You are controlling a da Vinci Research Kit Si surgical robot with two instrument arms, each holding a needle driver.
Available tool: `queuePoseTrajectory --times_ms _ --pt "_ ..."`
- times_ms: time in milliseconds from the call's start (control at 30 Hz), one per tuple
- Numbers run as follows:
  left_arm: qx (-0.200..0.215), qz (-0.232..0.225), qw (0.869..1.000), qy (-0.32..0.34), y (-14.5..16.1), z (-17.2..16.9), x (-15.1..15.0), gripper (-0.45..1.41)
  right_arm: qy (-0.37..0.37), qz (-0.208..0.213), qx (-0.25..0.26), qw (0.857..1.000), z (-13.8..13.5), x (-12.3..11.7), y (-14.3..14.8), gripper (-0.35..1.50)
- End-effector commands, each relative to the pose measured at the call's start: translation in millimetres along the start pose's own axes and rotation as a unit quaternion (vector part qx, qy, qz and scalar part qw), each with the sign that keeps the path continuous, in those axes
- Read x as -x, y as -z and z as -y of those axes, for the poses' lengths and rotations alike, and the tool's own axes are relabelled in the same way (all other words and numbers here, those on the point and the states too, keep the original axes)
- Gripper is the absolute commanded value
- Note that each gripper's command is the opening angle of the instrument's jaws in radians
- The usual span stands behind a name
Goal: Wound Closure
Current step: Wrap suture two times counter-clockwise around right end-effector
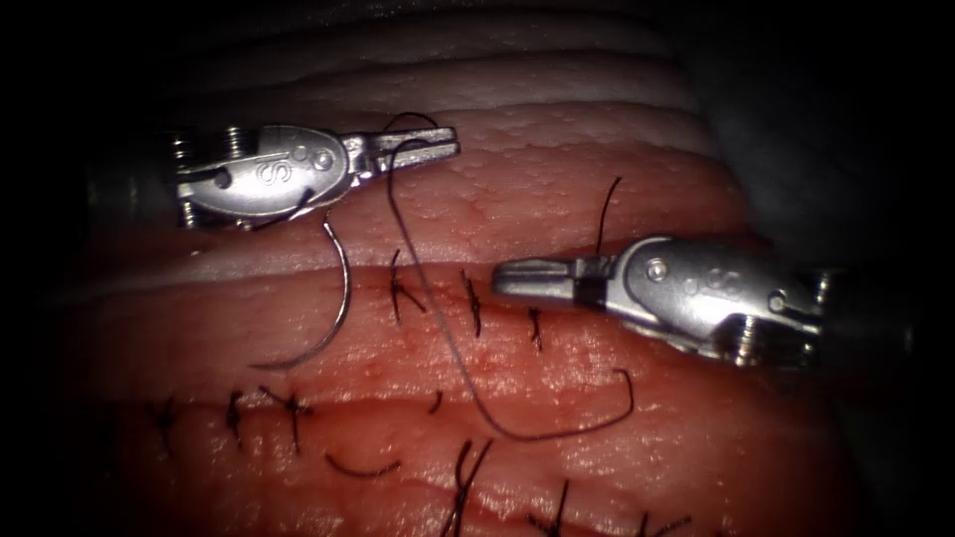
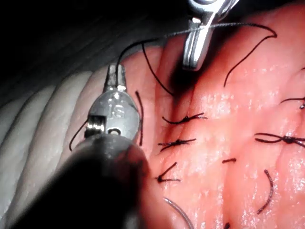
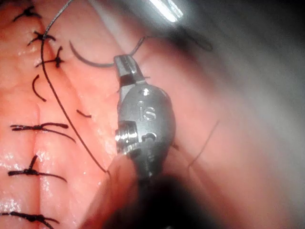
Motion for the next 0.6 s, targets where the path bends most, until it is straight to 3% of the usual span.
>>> queuePoseTrajectory --times_ms 33,267,600 --pt "0.0 -0.002 1.0 -0.002 -1.0 0.3 0.6 -0.45 0.003 -0.008 -0.008 1.0 0.7 0.0 -2.6 -0.35" --pt "-0.001 0.02 1.0 -0.019 -2.6 0.1 4.1 -0.45 0.006 -0.054 -0.02 0.998 1.6 -1.5 -5.8 -0.35" --pt "-0.003 0.042 0.999 -0.018 -4.1 -1.7 7.7 -0.45 0.02 -0.152 0.025 0.988 1.1 -4.7 -5.9 -0.35"
